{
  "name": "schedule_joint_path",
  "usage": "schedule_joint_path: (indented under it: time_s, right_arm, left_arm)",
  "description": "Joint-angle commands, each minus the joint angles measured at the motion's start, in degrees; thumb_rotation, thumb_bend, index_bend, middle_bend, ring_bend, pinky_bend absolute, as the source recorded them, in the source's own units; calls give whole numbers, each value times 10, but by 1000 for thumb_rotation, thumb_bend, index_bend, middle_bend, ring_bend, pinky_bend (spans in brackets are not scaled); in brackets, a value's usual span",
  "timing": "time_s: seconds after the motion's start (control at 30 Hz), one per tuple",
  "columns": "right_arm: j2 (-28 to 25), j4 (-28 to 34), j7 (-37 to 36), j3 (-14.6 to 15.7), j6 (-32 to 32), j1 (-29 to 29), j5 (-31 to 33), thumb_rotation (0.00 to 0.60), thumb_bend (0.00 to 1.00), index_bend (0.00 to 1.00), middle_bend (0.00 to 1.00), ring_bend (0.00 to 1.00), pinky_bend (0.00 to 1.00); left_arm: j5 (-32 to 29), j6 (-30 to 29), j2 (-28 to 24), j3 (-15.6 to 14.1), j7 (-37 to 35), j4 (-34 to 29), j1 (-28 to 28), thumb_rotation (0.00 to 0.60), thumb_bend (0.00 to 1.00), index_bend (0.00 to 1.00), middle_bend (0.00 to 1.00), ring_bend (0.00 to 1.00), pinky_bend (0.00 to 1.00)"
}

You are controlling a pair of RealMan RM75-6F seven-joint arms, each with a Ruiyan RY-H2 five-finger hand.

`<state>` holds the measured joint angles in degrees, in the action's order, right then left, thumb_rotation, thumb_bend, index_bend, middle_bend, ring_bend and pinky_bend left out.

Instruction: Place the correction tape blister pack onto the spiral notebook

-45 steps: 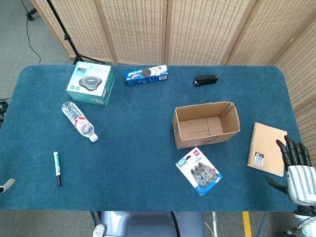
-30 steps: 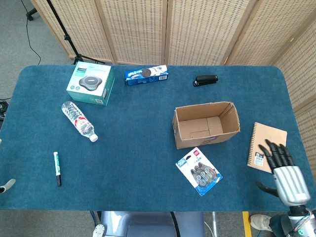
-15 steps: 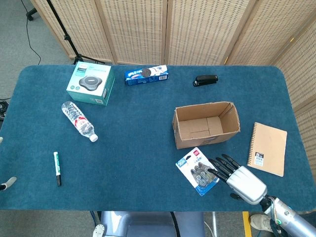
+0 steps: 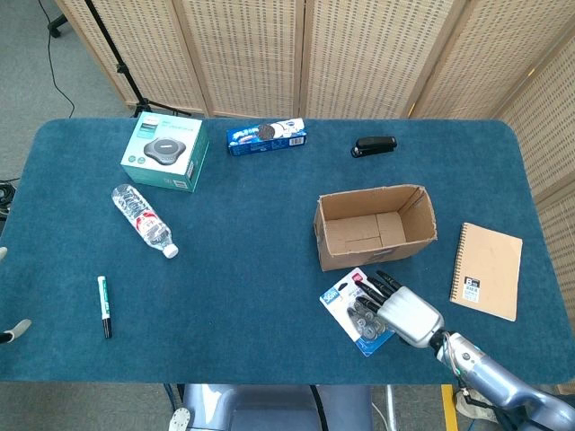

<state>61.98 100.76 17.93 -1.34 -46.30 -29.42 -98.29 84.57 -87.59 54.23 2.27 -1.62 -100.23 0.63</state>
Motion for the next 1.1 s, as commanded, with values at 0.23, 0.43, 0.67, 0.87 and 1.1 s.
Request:
schedule_joint_path:
  time_s: [0.23, 0.43, 0.67, 0.87, 1.1]
  right_arm:
    - [32, 17, 101, -5, 50, -23, 83, 600, 100, 132, 10, 0, 0]
    - [57, 9, 134, -4, 61, -36, 123, 600, 133, 132, 11, 0, 0]
    - [82, -8, 152, 2, 53, -45, 143, 600, 356, 274, 192, 58, 108]
    - [89, -23, 133, 15, 38, -45, 135, 600, 698, 435, 371, 213, 221]
    - [39, 4, 62, 40, -23, -29, 69, 600, 990, 457, 402, 236, 230]
  left_arm:
    - [0, 2, -1, -1, -2, 1, 1, 600, 0, 0, 0, 0, 0]
    - [-2, 4, -1, 0, -1, 0, 2, 600, 0, 0, 0, 0, 0]
    - [-5, 7, -1, 0, -3, -1, 3, 600, 0, 0, 0, 0, 0]
    - [-6, 9, -2, 0, -4, -1, 5, 600, 0, 0, 0, 0, 0]
    - [-7, 11, -4, 0, -8, -2, 5, 600, 0, 0, 0, 0, 0]
